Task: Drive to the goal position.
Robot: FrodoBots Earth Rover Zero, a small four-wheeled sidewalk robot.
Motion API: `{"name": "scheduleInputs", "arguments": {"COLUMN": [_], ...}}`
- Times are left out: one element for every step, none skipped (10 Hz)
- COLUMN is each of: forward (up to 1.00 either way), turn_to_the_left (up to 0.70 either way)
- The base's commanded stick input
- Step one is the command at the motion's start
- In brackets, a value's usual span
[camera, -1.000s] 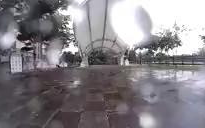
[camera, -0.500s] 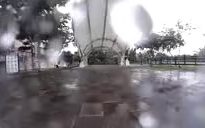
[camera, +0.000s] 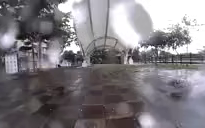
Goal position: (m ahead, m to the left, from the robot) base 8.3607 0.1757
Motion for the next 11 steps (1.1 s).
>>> {"name": "scheduleInputs", "arguments": {"forward": [1.0, 1.0, 1.0, 1.0, 1.0, 1.0, 1.0, 1.0, 1.0, 1.0, 1.0], "turn_to_the_left": [0.0, 0.0, 0.0, 0.0, 0.0, 0.0, 0.0, 0.11, 0.25, 0.04, 0.01]}}
